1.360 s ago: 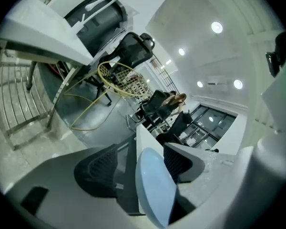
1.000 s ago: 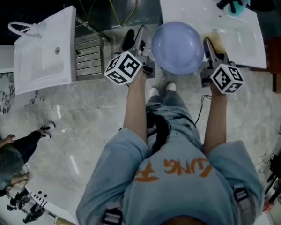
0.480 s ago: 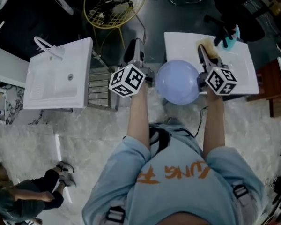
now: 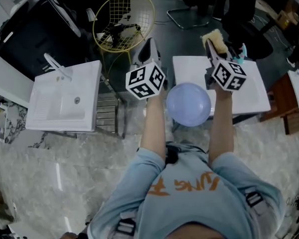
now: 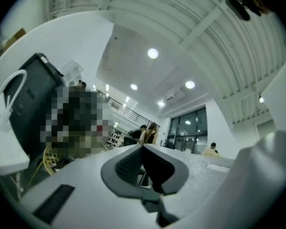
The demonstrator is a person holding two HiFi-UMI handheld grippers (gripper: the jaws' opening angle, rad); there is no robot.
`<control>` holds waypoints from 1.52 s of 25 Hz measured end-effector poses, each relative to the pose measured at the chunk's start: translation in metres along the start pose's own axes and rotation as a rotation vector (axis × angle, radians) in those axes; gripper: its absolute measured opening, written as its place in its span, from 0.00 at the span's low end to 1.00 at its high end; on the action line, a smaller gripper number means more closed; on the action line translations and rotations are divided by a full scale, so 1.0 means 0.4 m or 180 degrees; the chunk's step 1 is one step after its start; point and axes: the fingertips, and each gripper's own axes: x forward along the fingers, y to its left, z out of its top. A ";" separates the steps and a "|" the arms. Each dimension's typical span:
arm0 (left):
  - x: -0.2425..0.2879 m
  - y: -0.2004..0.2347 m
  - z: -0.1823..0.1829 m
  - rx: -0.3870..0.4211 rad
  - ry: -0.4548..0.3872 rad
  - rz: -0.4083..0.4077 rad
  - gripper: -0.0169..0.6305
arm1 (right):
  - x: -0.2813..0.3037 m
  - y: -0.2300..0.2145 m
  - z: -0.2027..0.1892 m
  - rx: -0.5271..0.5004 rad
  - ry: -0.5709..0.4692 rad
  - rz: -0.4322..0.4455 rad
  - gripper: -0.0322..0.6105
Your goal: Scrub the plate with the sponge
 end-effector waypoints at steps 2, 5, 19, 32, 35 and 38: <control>0.022 -0.035 0.002 0.0616 0.0146 0.0017 0.03 | 0.009 0.001 0.029 0.0043 -0.0092 -0.0077 0.10; 0.018 -0.058 -0.007 0.1284 0.0278 0.0160 0.03 | 0.001 0.003 0.027 0.0050 -0.0104 -0.0170 0.10; -0.002 -0.089 -0.093 0.1476 0.0413 -0.0051 0.03 | -0.025 0.025 -0.063 -0.0253 0.0210 -0.0229 0.10; 0.002 -0.125 -0.109 0.1648 0.0418 -0.0137 0.03 | -0.039 0.011 -0.074 -0.0644 0.0384 -0.0275 0.10; -0.003 -0.123 -0.108 0.1622 0.0423 -0.0126 0.03 | -0.045 0.015 -0.072 -0.0677 0.0394 -0.0263 0.10; -0.010 -0.117 -0.107 0.1591 0.0416 -0.0109 0.03 | -0.051 0.022 -0.074 -0.0707 0.0387 -0.0247 0.10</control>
